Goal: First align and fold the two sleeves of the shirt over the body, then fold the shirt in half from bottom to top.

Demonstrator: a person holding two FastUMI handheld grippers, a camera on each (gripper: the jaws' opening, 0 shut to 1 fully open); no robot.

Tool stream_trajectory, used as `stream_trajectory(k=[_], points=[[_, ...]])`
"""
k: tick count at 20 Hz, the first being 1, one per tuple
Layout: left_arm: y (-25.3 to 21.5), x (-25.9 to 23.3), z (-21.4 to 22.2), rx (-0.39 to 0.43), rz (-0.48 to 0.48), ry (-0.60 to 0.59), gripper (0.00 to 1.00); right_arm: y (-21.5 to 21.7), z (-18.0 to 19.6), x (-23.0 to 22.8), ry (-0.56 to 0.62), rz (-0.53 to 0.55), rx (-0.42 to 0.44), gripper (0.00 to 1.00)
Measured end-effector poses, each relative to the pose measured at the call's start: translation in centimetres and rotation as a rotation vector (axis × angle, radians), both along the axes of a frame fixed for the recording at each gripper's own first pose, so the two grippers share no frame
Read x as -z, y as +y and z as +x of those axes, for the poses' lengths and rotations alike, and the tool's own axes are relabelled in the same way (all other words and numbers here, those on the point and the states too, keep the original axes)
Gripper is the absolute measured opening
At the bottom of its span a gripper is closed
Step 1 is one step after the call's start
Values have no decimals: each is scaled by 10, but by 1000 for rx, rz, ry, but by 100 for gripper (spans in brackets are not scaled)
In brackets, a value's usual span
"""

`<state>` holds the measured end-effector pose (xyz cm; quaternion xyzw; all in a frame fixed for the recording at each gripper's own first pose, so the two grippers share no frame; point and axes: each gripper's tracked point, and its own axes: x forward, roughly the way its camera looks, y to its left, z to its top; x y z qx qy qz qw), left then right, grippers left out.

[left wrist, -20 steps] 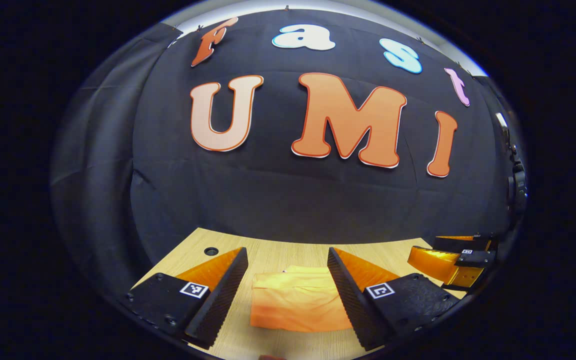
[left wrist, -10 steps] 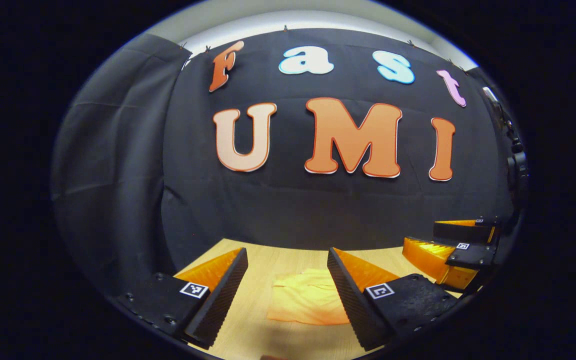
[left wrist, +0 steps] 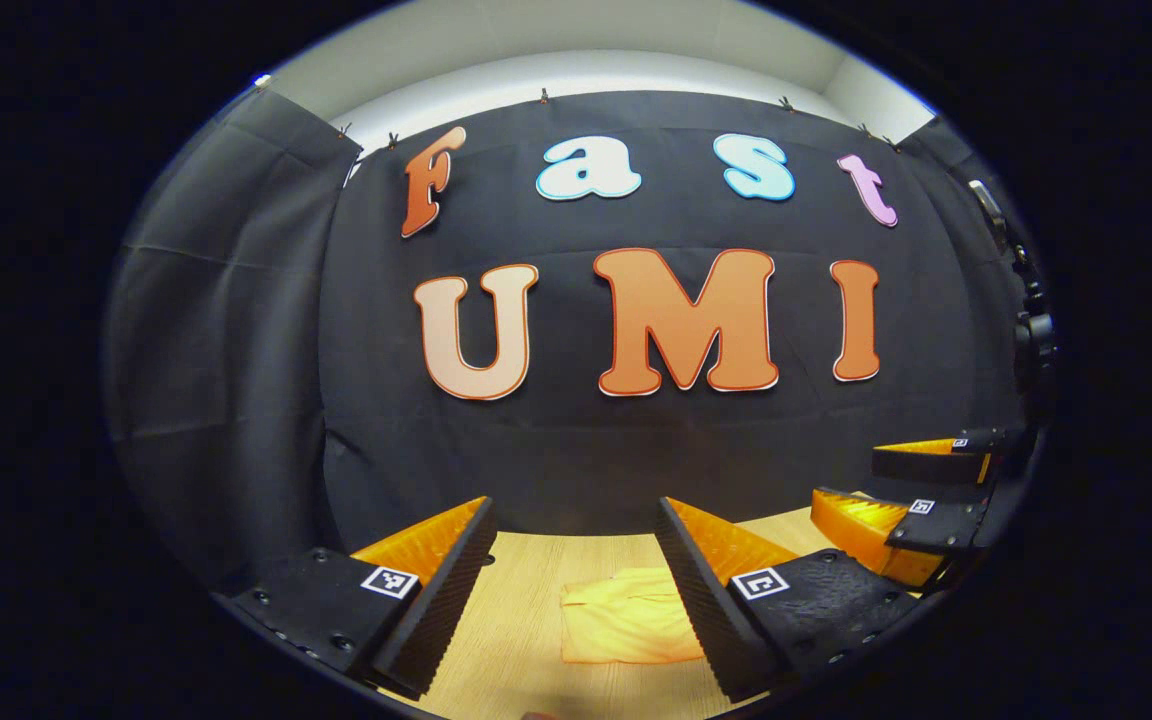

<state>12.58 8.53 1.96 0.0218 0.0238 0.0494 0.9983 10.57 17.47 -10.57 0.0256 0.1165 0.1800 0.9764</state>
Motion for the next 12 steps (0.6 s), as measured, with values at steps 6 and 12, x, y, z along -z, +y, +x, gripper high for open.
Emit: stream_trajectory(k=[6,12], points=[[-5,-6,-13,56,73,-56,96,15,-16,-14,-45,-8,6,98],[-1,8,-22,54,70,-18,97,12,-27,-12,-47,-19,17,99]])
